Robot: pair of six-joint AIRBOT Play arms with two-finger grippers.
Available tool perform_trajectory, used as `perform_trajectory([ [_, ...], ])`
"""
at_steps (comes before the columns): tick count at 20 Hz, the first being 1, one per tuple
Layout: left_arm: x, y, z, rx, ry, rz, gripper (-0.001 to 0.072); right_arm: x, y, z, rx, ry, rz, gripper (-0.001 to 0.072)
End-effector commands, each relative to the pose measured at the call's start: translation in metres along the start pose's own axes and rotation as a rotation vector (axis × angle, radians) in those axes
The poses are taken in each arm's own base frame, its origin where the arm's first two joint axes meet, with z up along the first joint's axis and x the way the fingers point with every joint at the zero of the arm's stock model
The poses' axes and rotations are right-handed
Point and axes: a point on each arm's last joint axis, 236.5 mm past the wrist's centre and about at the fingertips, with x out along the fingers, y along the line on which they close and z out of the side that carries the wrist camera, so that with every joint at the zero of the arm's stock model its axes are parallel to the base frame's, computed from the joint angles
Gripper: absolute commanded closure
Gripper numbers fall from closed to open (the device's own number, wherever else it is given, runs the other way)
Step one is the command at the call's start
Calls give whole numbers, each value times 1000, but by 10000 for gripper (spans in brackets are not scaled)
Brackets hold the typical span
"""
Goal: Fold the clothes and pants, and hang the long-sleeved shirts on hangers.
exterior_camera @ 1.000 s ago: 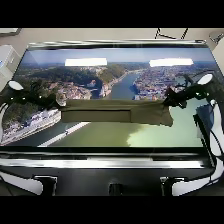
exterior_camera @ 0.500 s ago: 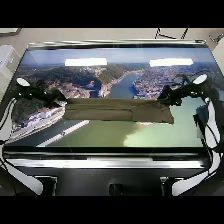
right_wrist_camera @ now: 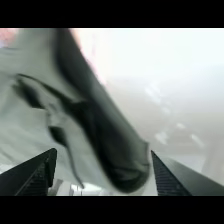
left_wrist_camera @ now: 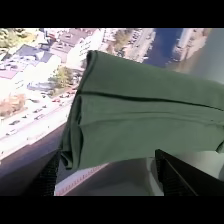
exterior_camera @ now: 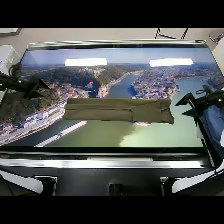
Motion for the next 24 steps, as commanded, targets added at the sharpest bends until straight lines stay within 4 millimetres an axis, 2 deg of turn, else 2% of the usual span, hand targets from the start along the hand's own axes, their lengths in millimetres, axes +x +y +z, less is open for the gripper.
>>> perform_trajectory([
  [1,-21,-38,-13,80,-17,-4,-3,29,-10,-8,2,71,25,0],
  [5,-13,-86,-32,173,7,-18,-3,65,15,-10,-57,120,81,-1],
  [9,11,-123,-51,257,54,-34,-2,83,48,-13,-123,121,121,24],
  [10,17,-133,-53,278,51,-40,-2,86,52,-17,-134,131,117,104],
  [11,25,-145,-55,300,43,-47,-2,90,56,-21,-146,145,111,224],
  [12,32,-156,-55,321,29,-56,-2,93,60,-25,-148,157,108,366],
  [13,41,-168,-54,342,14,-65,-1,94,65,-30,-144,174,104,572],
  [14,51,-180,-55,363,-1,-75,0,93,71,-34,-153,178,101,667],
  [16,77,-202,-59,402,-13,-92,3,81,87,-36,-195,141,102,667],
  [17,95,-211,-62,421,-14,-93,27,71,96,-38,-216,118,104,668],
  [18,116,-218,-67,437,-12,-89,228,60,107,-42,-234,97,106,668],
  [19,139,-224,-76,452,1,-87,523,47,119,-48,-266,76,109,668],
  [20,168,-228,-89,463,30,-88,681,36,130,-56,-296,63,109,668],
  [22,221,-231,-123,471,119,-81,684,12,157,-79,-361,33,107,668],
  [24,261,-227,-156,415,216,-63,684,-14,183,-102,-413,-13,116,668],
])
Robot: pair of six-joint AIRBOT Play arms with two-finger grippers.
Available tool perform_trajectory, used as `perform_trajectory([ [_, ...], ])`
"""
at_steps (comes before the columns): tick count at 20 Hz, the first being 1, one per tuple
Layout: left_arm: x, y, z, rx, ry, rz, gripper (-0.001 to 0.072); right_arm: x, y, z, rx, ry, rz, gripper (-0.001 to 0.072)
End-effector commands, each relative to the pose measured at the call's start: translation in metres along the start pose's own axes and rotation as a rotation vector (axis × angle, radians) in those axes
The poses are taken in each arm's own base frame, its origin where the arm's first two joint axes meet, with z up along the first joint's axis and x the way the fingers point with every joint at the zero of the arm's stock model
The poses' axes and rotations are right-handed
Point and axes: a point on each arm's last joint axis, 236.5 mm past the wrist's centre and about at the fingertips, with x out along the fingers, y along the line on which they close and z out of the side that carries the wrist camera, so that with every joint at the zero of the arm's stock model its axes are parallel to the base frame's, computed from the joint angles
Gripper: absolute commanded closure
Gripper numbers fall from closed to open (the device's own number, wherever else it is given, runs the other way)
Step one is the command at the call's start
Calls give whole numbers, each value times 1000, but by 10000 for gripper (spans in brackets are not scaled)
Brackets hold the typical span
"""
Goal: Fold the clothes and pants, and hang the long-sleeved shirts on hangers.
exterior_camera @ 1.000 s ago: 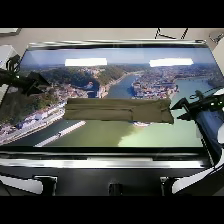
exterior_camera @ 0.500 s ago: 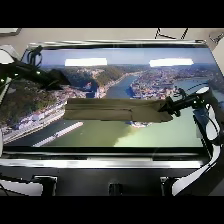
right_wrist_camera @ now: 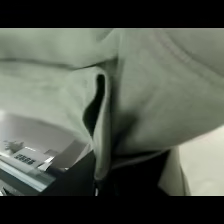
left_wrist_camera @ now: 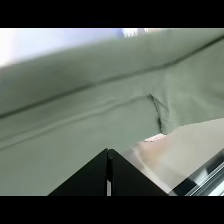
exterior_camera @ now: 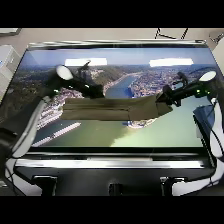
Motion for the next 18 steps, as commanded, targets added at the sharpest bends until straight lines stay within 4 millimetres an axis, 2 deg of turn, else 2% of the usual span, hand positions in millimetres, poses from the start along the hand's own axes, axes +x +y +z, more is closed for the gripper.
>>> perform_trajectory([
  [1,79,-17,-38,-59,114,-13,684,-39,60,-24,-95,-75,0,668],
  [5,118,-26,-69,-150,197,-5,685,-80,110,-52,-172,-182,13,668],
  [7,141,-61,-70,-210,171,-108,685,-92,128,-65,-206,-213,21,668],
  [8,153,-85,-66,-260,137,-184,686,-94,137,-72,-216,-218,26,668],
  [11,179,-149,-60,-424,60,-369,685,-104,143,-80,-199,-244,26,667],
  [13,193,-170,-65,-472,34,-407,686,-107,145,-84,-189,-242,30,667],
  [15,195,-172,-62,-441,-4,-405,687,-106,144,-84,-188,-241,27,667],
  [16,191,-167,-55,-405,-21,-405,688,-106,144,-79,-185,-254,27,667],
  [18,173,-143,-40,-308,-29,-372,690,-100,147,-67,-183,-269,53,668],
])
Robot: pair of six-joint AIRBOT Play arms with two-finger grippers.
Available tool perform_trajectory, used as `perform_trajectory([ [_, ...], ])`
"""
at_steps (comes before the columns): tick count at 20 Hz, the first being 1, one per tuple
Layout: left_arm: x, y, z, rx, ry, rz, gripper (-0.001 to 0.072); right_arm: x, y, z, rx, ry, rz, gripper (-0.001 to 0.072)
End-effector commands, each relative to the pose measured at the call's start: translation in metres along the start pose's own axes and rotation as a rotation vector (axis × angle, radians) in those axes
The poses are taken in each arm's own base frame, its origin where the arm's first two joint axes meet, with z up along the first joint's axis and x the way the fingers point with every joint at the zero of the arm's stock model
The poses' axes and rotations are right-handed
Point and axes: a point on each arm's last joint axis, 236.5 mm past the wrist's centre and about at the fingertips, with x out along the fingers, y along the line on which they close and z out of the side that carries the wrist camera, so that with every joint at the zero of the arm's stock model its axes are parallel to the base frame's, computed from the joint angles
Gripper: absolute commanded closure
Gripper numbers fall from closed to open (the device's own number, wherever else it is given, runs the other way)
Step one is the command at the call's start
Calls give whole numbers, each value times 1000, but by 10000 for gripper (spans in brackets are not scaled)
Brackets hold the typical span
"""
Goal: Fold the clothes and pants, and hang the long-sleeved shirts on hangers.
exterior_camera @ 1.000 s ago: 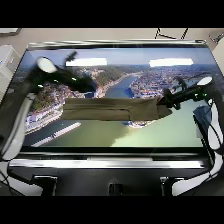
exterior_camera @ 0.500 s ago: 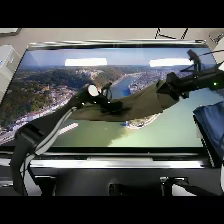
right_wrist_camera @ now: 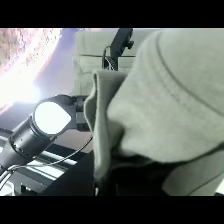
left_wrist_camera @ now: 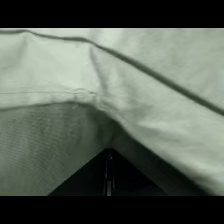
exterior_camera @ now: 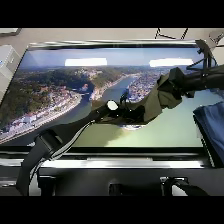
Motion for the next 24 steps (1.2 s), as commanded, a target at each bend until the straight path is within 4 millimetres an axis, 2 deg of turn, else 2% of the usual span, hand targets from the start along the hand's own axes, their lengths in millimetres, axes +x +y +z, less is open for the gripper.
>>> perform_trajectory([
  [1,-35,11,34,145,-34,53,690,13,3,14,11,-17,47,668],
  [3,-104,31,80,298,-82,204,690,43,12,17,6,36,116,668],
  [5,-203,39,131,394,-198,350,690,83,29,13,0,105,196,668],
  [6,-258,38,153,413,-273,405,689,106,38,10,6,136,229,668],
  [7,-308,34,167,414,-344,434,689,132,47,4,14,169,257,668],
  [9,-401,15,181,404,-497,445,689,186,61,-8,39,217,296,667],
  [10,-441,2,182,408,-575,443,689,213,66,-14,66,234,310,667],
  [12,-497,-25,173,433,-691,438,688,268,74,-32,147,277,339,666],
  [13,-514,-37,166,458,-727,438,688,291,75,-44,187,304,346,665],
  [14,-525,-49,159,485,-751,436,688,311,76,-55,228,331,354,577],
  [15,-531,-58,153,516,-763,438,688,327,78,-64,279,354,374,265],
  [16,-533,-65,148,527,-767,434,687,335,80,-64,311,350,398,9],
  [18,-529,-66,139,544,-737,442,687,332,71,-47,326,314,407,12],
  [20,-524,-61,134,562,-695,459,688,301,51,-13,315,266,423,14],
  [21,-523,-60,133,569,-686,465,687,282,32,3,303,244,402,14],
  [23,-524,-58,134,569,-687,474,688,236,-30,23,282,226,260,14],
  [24,-524,-58,134,569,-687,476,687,212,-73,23,283,240,134,15],
])
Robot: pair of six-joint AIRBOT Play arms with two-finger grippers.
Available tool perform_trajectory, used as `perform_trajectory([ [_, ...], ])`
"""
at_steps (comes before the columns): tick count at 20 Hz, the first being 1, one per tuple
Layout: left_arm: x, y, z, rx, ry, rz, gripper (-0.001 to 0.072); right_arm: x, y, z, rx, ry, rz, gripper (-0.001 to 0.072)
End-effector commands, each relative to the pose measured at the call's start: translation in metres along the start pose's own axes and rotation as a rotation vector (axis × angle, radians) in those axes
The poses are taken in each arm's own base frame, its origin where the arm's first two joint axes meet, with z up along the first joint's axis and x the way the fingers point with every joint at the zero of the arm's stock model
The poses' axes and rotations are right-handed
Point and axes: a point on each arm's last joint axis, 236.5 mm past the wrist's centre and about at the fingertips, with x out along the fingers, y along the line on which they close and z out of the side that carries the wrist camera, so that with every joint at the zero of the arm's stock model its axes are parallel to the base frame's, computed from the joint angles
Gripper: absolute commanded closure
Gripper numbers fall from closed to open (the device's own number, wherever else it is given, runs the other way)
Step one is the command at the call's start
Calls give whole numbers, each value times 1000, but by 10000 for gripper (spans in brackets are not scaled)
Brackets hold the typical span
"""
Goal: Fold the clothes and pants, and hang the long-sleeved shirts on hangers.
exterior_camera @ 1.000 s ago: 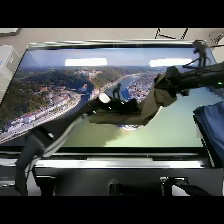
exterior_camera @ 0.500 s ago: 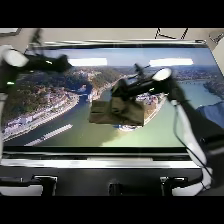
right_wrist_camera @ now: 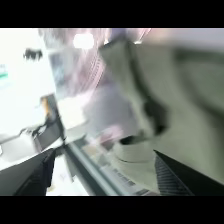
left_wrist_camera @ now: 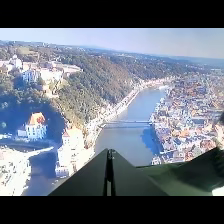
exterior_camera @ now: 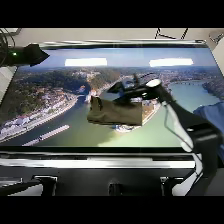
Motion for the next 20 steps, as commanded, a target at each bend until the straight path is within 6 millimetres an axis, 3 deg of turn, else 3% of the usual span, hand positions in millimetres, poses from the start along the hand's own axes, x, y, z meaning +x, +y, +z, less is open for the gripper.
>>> perform_trajectory([
  [1,-4,1,-2,20,10,8,687,-112,-89,13,49,-13,-337,30],
  [2,-4,1,-2,20,10,8,688,-146,-126,5,97,5,-484,43],
  [3,-4,1,-3,19,11,7,688,-166,-153,-4,140,28,-584,43],
  [4,-4,1,-3,19,12,7,687,-171,-169,-13,170,53,-623,44],
  [5,-3,1,-3,19,13,6,687,-163,-179,-19,190,64,-617,52],
  [6,-3,-1,-4,20,15,4,687,-144,-180,-25,188,75,-566,106],
  [8,-2,-4,-5,21,17,-1,687,-105,-177,-32,170,85,-443,111],
  [11,0,-11,-7,27,22,-14,687,-66,-162,-42,128,136,-297,155],
  [12,0,-14,-7,30,24,-19,687,-58,-158,-43,106,146,-269,188],
  [13,1,-15,-8,31,25,-21,687,-52,-156,-43,95,145,-258,283],
  [14,1,-16,-8,33,26,-23,687,-51,-157,-39,90,130,-263,497],
  [15,1,-17,-8,30,27,-24,687,-51,-155,-35,89,112,-257,665],
  [18,1,-17,-8,23,27,-24,687,-77,-115,-10,-15,63,-159,666],
  [20,1,-17,-9,23,27,-24,687,-124,-81,18,-94,-26,-134,666],
])
